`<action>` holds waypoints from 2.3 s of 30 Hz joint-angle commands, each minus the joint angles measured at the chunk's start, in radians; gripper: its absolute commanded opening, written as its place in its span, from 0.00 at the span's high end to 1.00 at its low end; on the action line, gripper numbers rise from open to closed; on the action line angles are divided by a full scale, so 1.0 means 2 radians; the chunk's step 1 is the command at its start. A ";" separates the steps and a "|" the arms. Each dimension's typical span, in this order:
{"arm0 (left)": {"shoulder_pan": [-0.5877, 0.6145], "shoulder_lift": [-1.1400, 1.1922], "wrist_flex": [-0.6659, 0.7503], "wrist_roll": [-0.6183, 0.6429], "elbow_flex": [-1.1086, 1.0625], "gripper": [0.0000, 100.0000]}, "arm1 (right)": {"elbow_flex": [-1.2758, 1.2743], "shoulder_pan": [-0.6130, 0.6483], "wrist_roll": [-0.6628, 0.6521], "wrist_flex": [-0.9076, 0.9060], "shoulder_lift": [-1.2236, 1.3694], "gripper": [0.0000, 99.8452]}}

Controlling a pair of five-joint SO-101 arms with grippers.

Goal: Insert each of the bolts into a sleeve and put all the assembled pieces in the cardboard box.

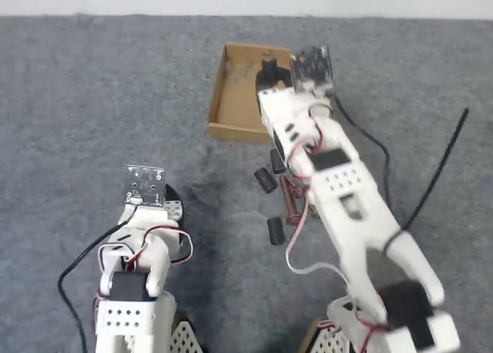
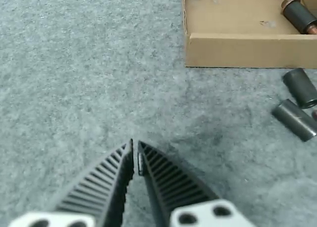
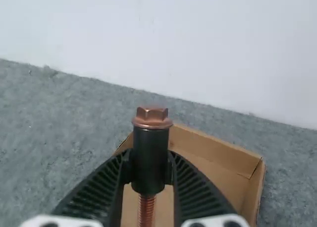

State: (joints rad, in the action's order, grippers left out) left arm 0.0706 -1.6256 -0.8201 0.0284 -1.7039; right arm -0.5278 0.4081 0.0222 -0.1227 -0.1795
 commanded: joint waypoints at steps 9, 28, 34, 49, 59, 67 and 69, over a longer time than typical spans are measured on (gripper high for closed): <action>0.000 -0.008 -0.002 -0.008 0.006 0.99 | 0.312 -0.015 -0.008 -0.208 0.207 0.99; 0.000 -0.008 -0.002 -0.008 0.006 0.99 | 0.421 -0.043 -0.086 -0.247 0.369 0.99; 0.000 -0.008 -0.002 -0.008 0.006 0.99 | 0.420 -0.045 -0.086 -0.276 0.369 0.89; 0.000 -0.008 -0.002 -0.008 0.006 0.99 | 0.421 -0.042 -0.083 -0.414 0.271 0.99; 0.000 -0.007 -0.002 -0.008 0.006 0.99 | 0.421 -0.036 -0.037 -0.619 0.171 0.99; 0.000 -0.007 -0.002 -0.008 0.006 0.99 | 0.420 -0.031 -0.036 -0.755 0.127 0.99; 0.000 -0.007 -0.002 -0.008 0.006 0.99 | 0.404 -0.031 -0.036 -0.764 0.118 0.99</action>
State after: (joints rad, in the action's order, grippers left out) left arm 0.0706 -1.6256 -0.8201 0.0192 -1.7039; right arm 0.2547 0.3391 -0.0606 -1.6126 0.1488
